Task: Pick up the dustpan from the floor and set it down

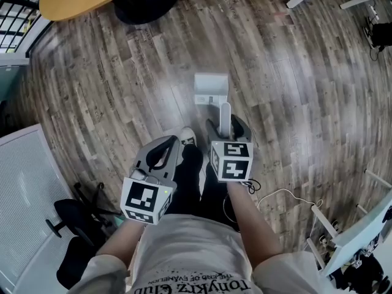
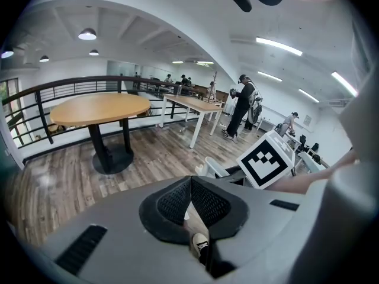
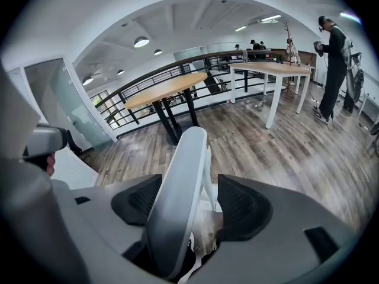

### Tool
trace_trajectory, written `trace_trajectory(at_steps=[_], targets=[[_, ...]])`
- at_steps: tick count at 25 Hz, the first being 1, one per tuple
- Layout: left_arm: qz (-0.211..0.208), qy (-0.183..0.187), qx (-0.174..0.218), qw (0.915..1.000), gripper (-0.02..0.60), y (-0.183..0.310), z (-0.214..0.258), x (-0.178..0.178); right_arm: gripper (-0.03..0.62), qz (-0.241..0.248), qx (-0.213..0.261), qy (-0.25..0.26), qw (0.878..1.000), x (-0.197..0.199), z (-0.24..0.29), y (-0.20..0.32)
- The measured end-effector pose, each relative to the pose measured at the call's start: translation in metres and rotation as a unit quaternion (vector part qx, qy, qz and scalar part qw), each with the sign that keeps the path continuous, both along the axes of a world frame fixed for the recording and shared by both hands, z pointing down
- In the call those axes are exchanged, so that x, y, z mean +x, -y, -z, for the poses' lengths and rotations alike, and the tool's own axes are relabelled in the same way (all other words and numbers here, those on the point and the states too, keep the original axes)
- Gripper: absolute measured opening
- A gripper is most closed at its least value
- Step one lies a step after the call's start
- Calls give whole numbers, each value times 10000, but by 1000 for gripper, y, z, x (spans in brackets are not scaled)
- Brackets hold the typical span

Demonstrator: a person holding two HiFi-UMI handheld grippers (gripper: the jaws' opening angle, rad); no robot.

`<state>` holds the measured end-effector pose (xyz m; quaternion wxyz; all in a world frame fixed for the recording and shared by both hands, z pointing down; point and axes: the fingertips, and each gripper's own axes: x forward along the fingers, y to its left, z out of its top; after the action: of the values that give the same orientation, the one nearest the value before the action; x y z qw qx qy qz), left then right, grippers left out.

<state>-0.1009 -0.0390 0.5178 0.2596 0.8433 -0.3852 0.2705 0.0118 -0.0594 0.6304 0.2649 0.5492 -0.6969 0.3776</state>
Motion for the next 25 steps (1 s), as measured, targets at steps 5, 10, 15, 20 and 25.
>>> trace_trajectory(at_steps=[5,10,15,20,25], targets=[[24,-1,2,10000,23,-2,-1,1,268,96,-148,-32,9998,-1,-2,-2],[56,-9,-22,10000,23,-1,0,-3,64,-44,-312,39,9995,-2,-3,-6],[73,3,2,10000,23,-3,2,-4,44,-68,-284,155,9995,1,-3,-8],[93,20,-25,10000,23,-9,1,-7,41,55,-185,207,9996,1,0,-12],[94,-4,52,9999,23,-11,6,-6,41,216,-193,273,9992,0,7,-20]])
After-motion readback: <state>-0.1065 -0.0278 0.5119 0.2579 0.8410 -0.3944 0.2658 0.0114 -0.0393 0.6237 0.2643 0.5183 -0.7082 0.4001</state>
